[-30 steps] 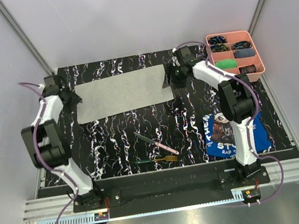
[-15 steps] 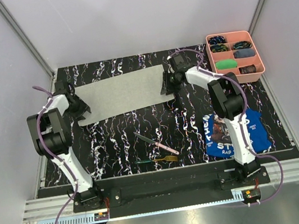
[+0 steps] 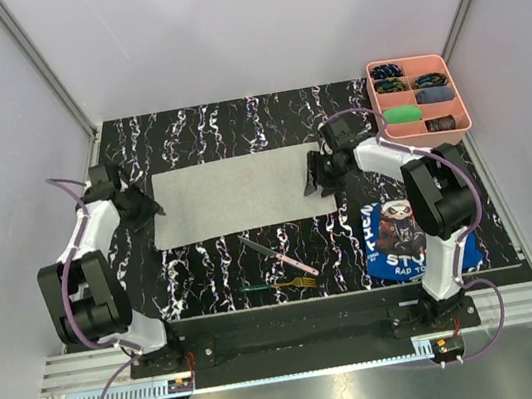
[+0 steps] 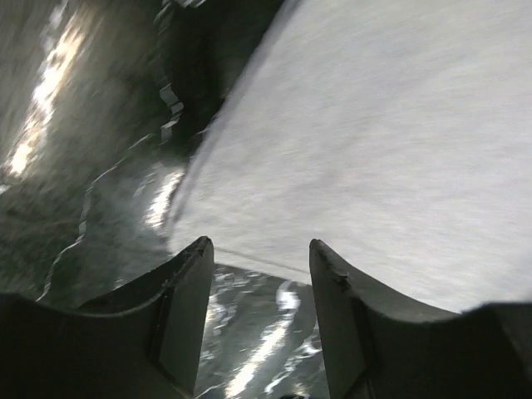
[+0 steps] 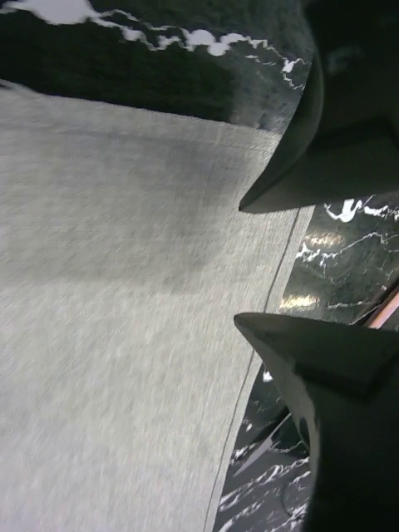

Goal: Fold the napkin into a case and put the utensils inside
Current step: Smooth out the rectangle-folded napkin at the center of the board.

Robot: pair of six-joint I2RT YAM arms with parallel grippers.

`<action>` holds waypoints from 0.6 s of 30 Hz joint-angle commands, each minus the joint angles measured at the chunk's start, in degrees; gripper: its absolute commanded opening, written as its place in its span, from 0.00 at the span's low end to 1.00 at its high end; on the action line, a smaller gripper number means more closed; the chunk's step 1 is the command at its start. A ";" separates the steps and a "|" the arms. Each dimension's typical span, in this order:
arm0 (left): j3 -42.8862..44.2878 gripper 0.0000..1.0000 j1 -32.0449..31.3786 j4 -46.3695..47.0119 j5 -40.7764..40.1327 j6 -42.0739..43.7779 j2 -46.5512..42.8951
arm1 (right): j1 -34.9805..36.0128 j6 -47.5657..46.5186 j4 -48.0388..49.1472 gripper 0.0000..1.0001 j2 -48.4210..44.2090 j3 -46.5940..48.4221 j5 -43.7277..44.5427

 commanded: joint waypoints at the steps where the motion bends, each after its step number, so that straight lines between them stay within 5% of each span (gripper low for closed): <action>1: 5.32 0.50 -0.11 9.54 7.77 -2.98 0.53 | 0.10 -2.49 1.22 0.64 1.46 10.73 0.51; 5: 14.46 0.21 -0.20 10.44 14.89 -5.45 12.90 | -1.30 -1.44 1.14 0.65 9.91 23.91 -3.27; 13: 23.78 0.08 0.59 11.22 14.55 -6.41 23.56 | -4.20 1.29 3.60 0.34 19.93 32.73 -7.93; 18: 26.51 0.05 1.47 12.28 14.20 -6.42 27.78 | -5.00 1.38 4.04 0.24 21.44 33.52 -8.90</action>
